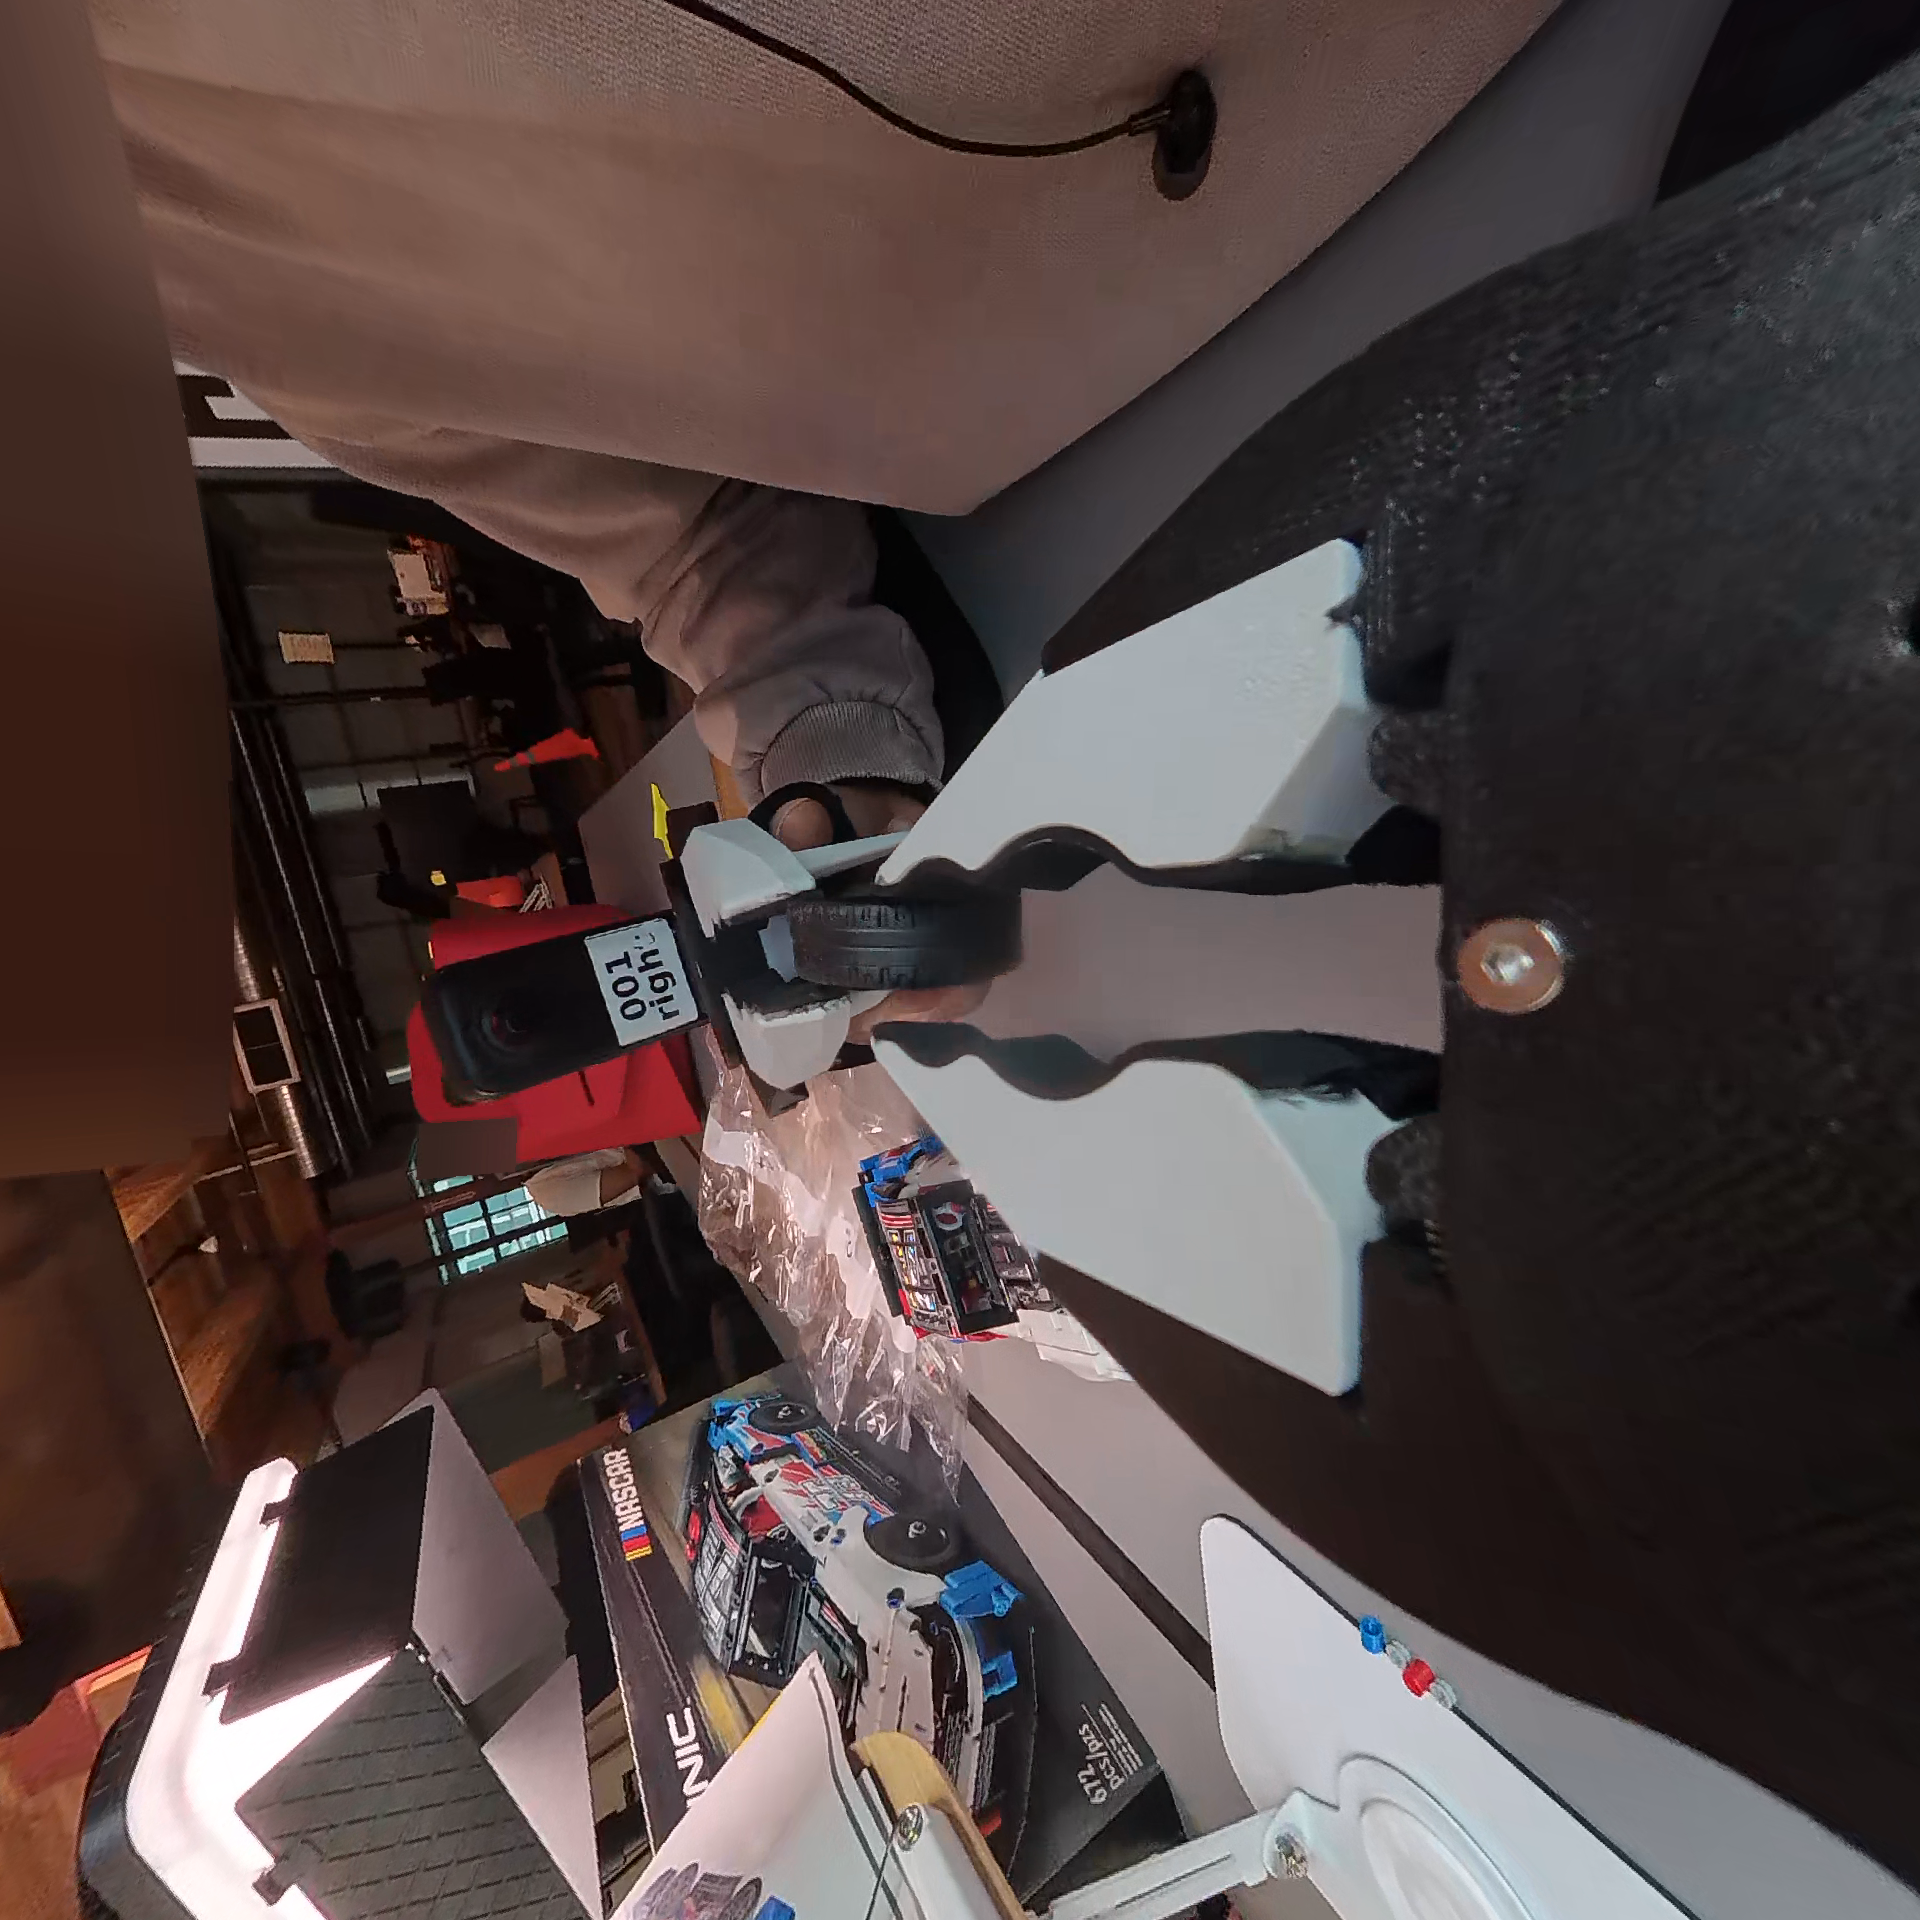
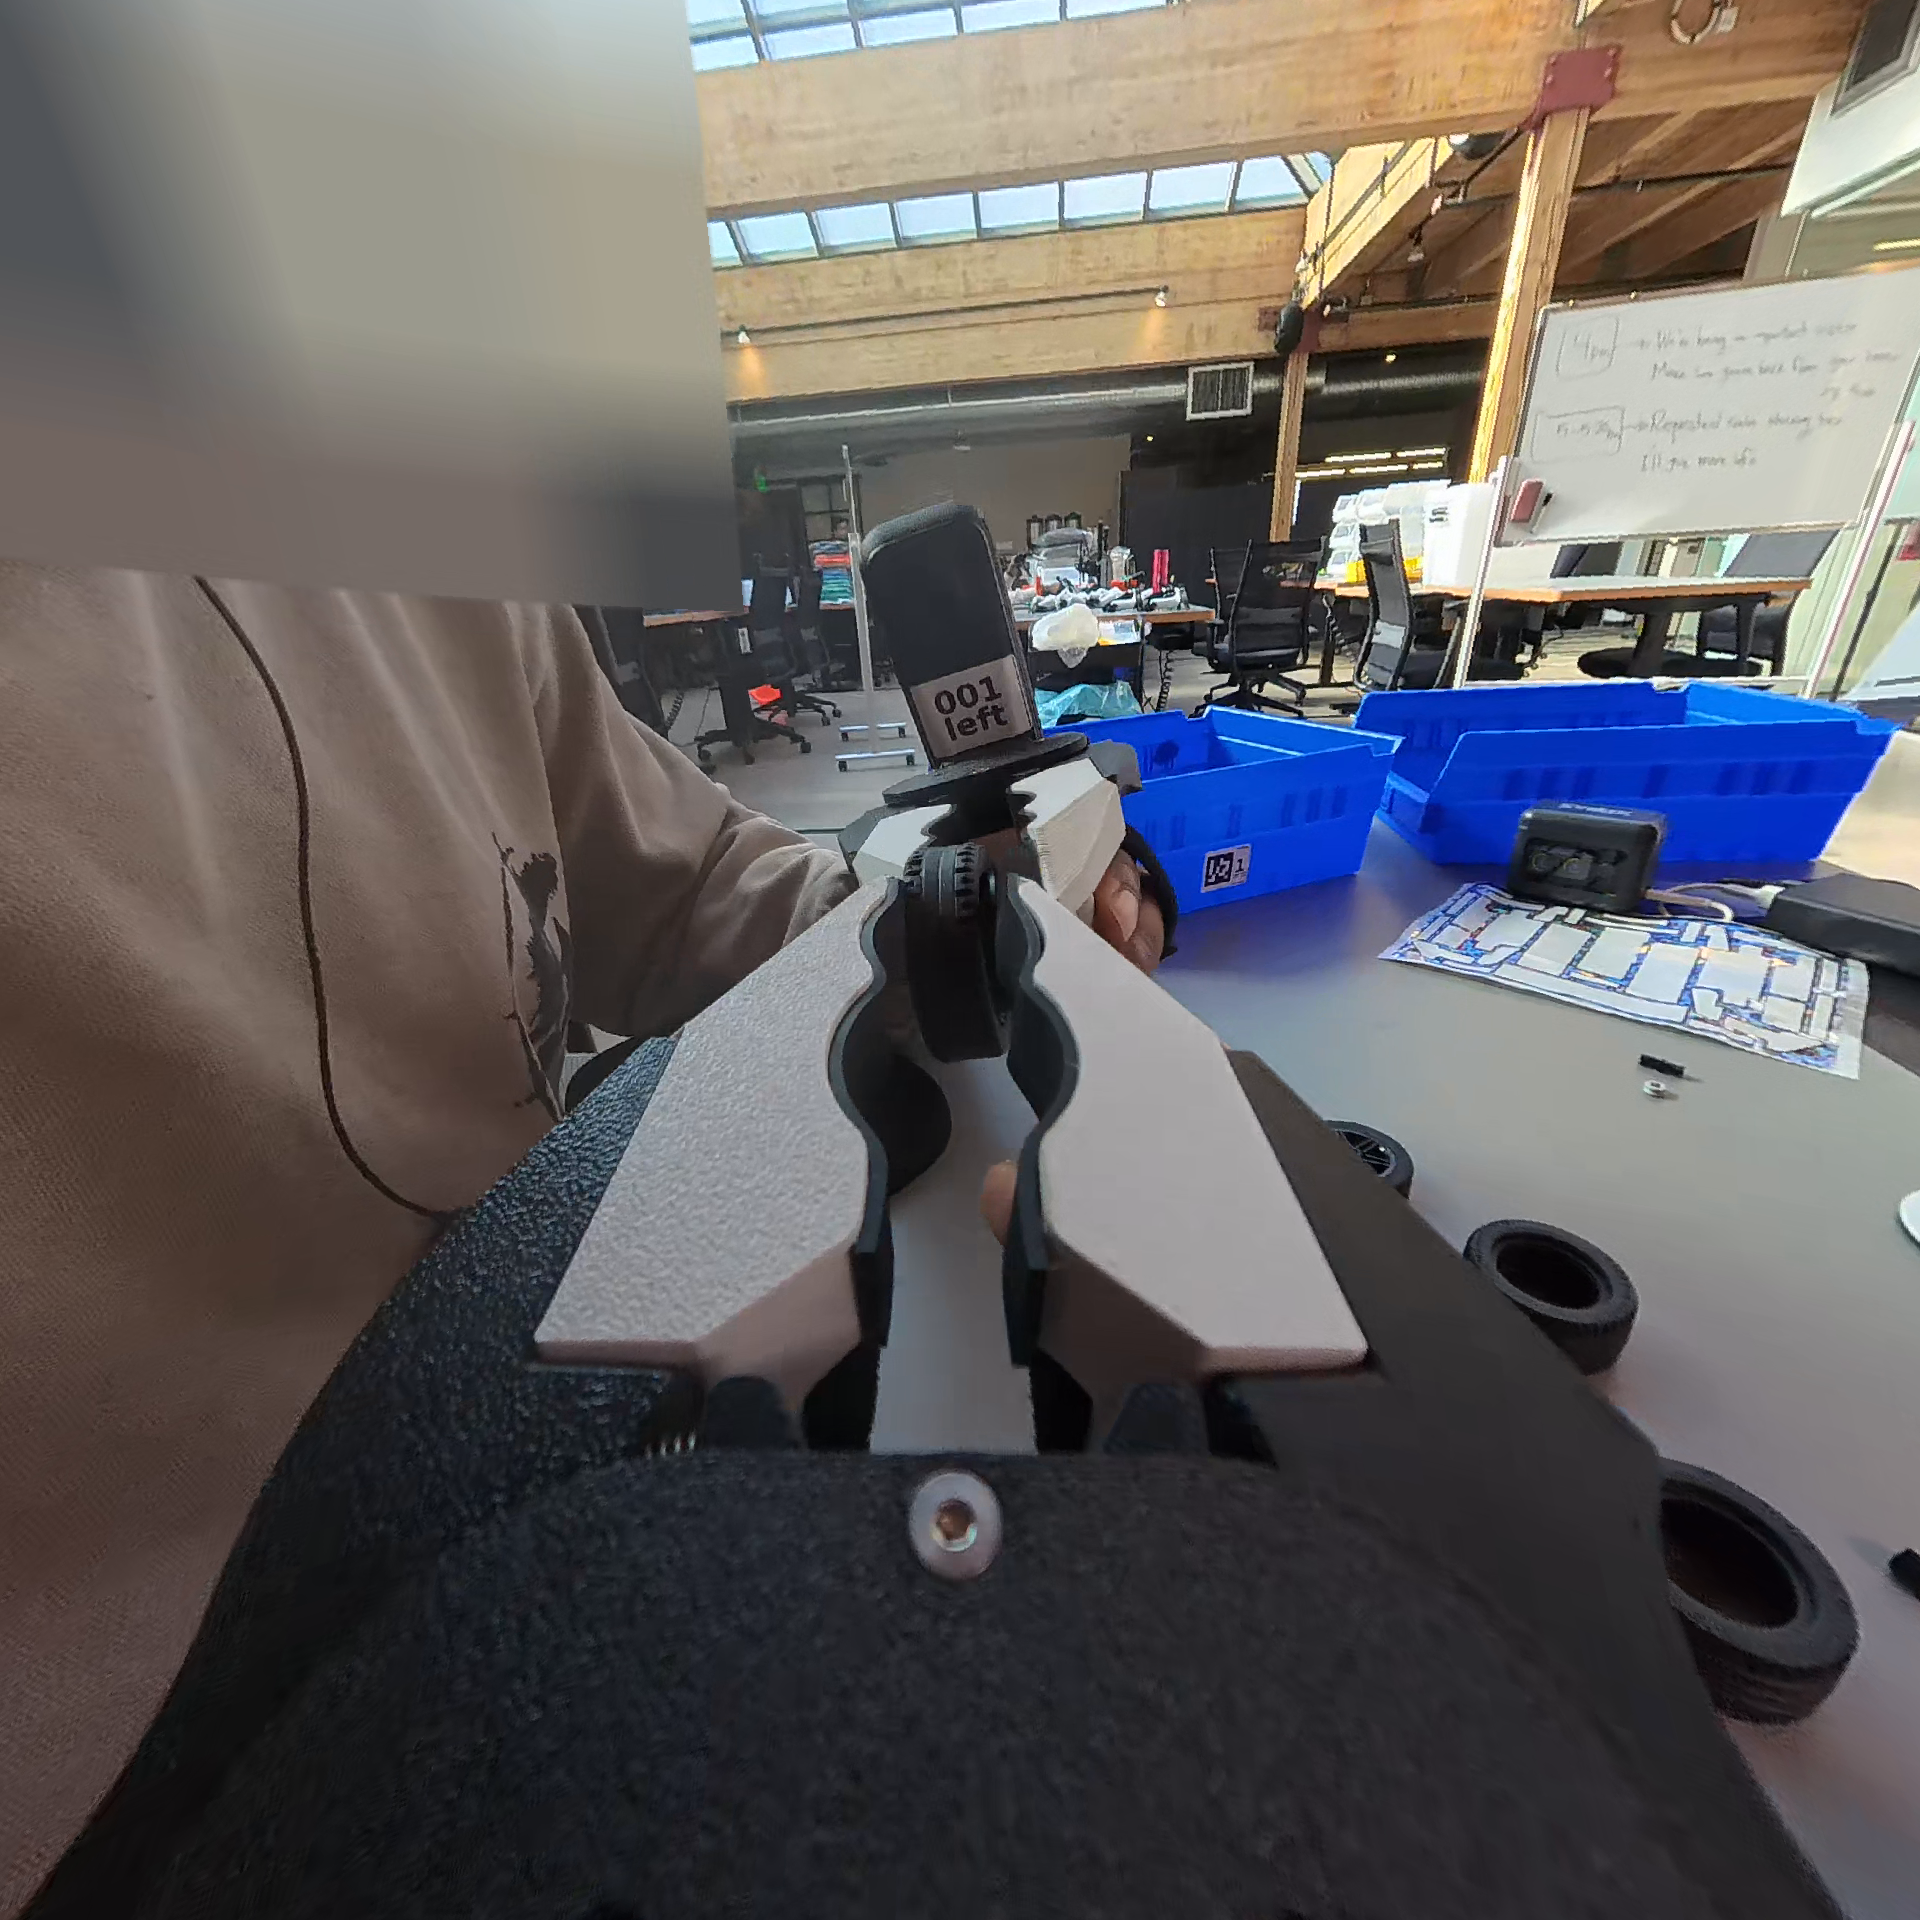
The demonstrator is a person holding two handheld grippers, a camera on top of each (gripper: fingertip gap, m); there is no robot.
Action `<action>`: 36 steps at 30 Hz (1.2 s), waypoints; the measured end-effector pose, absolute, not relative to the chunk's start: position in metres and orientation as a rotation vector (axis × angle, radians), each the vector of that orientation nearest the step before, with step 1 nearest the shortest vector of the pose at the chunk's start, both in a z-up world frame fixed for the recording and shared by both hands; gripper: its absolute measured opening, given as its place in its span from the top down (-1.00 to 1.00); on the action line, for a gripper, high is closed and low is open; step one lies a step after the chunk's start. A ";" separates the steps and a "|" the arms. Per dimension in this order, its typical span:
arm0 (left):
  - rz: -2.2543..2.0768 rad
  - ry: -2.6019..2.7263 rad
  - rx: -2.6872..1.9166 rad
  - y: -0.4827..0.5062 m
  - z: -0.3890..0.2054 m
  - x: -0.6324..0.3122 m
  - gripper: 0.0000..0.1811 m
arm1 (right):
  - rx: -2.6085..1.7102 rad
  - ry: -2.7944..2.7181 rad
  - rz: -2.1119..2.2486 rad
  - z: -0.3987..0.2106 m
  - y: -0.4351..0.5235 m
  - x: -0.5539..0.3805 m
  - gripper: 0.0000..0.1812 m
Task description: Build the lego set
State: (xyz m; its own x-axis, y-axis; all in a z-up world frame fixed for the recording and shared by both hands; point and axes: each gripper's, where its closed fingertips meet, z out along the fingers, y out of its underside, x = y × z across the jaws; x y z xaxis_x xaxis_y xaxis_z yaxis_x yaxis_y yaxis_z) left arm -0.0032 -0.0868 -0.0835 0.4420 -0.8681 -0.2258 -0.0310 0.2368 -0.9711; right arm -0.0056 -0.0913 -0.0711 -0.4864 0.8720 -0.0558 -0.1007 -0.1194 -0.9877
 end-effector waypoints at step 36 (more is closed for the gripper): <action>-0.590 1.086 -1.179 -0.096 -0.099 0.002 0.85 | -0.798 -1.609 1.352 -0.085 -0.105 -0.005 0.84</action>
State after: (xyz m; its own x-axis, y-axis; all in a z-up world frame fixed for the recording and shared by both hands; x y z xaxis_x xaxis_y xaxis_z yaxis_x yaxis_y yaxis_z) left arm 0.0021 -0.0957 -0.0994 0.4049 -0.8412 -0.3584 -0.1567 0.3223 -0.9336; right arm -0.0045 -0.1047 -0.0846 -0.4219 0.8819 0.2103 -0.0555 0.2064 -0.9769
